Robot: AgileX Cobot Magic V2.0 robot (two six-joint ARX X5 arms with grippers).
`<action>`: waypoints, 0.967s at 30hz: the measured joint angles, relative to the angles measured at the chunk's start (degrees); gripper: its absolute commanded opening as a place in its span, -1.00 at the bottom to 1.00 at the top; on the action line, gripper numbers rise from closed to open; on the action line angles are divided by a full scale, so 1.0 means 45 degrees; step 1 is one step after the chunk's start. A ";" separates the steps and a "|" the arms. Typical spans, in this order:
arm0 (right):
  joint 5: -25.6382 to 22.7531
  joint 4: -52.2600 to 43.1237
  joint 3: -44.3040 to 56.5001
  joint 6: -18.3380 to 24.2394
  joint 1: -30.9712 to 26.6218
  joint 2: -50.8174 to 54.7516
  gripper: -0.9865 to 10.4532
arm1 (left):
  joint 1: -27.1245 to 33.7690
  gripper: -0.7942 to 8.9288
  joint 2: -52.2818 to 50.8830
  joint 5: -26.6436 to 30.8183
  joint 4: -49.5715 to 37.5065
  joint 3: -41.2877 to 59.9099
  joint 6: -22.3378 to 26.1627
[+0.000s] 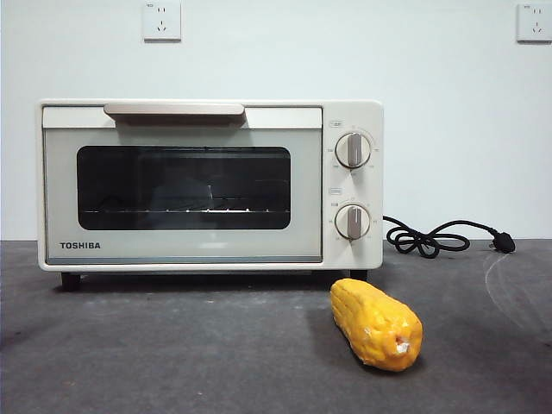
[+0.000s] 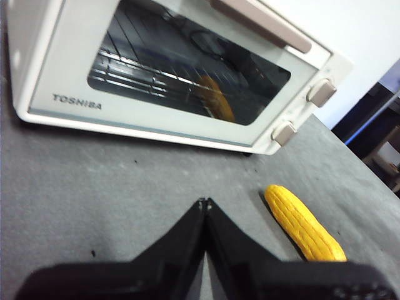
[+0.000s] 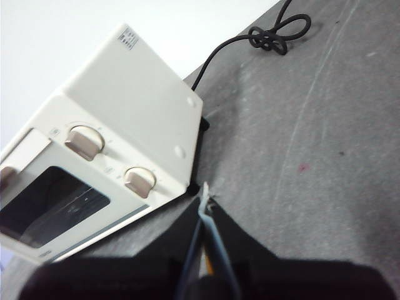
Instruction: Take the corn from the table,put the corn in the oven
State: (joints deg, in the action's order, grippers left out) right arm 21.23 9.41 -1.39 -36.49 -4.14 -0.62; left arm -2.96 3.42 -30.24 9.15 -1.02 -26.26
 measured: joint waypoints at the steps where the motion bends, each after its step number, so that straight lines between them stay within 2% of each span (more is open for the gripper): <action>1: -0.0058 -0.0005 0.0000 -0.0049 0.0000 0.0000 -0.83 | 0.0000 -0.85 0.0078 -0.0078 0.0000 0.0000 0.0000; 7: 0.0413 -0.1326 -0.0019 -0.0141 0.0000 -0.0015 -0.83 | 0.0000 -0.85 0.0359 -0.0816 -0.0087 -0.0199 -0.0112; 12: 0.0845 -0.1015 -0.1049 -0.0044 0.0000 -0.0398 -0.84 | 0.0000 -0.85 0.0899 -0.1336 -0.0083 -0.1719 -0.0185; 18: 0.1394 -0.1107 -0.3050 0.1409 0.0000 -0.1953 -0.84 | 0.0000 -0.85 0.2555 -0.1627 0.0427 -0.4075 0.0005; 21: 0.1778 -0.1321 -0.4056 0.1812 0.0005 -0.2817 -0.83 | 0.0000 -0.85 0.3478 -0.1821 0.0928 -0.5061 0.0262; 24: 0.2793 -0.1452 -0.5241 0.2142 0.0000 -0.3949 -0.83 | 0.0000 -0.85 0.4473 -0.2472 0.1355 -0.6028 0.0364; 27: 0.4381 -0.1311 -0.6494 0.2307 0.0005 -0.5387 -0.83 | -0.0005 -0.85 0.5508 -0.3230 0.1773 -0.6921 0.0408; 29: 0.5799 -0.0850 -0.7397 0.2336 0.0005 -0.6523 -0.83 | -0.0044 -0.85 0.6237 -0.3764 0.2210 -0.7514 0.0529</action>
State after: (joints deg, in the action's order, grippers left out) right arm 47.33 5.58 -34.68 -25.98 -4.12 -29.98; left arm -3.16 31.48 -47.18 19.09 -34.83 -23.88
